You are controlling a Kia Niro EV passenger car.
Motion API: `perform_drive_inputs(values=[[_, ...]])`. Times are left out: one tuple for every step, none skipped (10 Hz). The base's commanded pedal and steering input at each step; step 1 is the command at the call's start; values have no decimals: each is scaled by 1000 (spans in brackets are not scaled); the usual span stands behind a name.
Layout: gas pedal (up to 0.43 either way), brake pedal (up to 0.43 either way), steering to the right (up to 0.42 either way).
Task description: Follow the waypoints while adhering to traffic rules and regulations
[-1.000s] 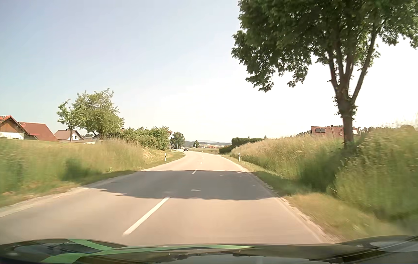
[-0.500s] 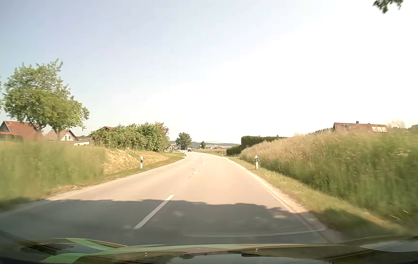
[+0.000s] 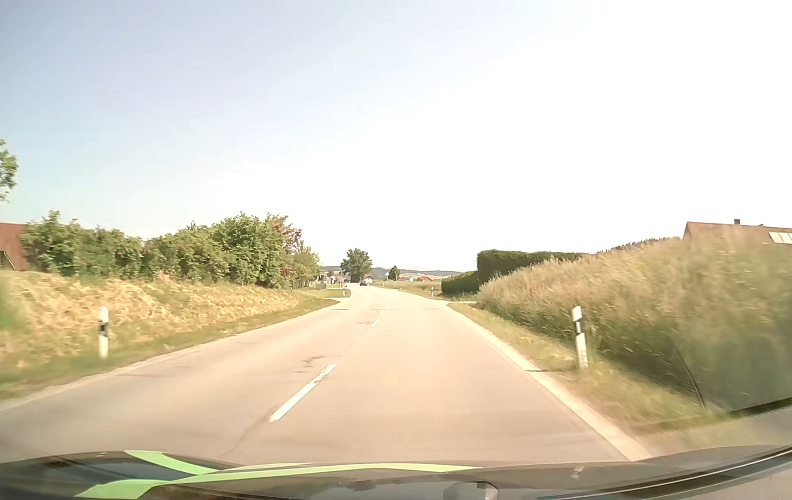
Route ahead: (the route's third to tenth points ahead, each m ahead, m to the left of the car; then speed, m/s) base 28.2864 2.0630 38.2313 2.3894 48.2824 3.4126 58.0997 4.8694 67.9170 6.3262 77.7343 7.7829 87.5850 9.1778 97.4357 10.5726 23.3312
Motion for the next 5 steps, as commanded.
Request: perform_drive_inputs(values=[[169, 0, -11], [169, 0, -11], [169, 0, -11], [169, 0, -11], [169, 0, -11]])
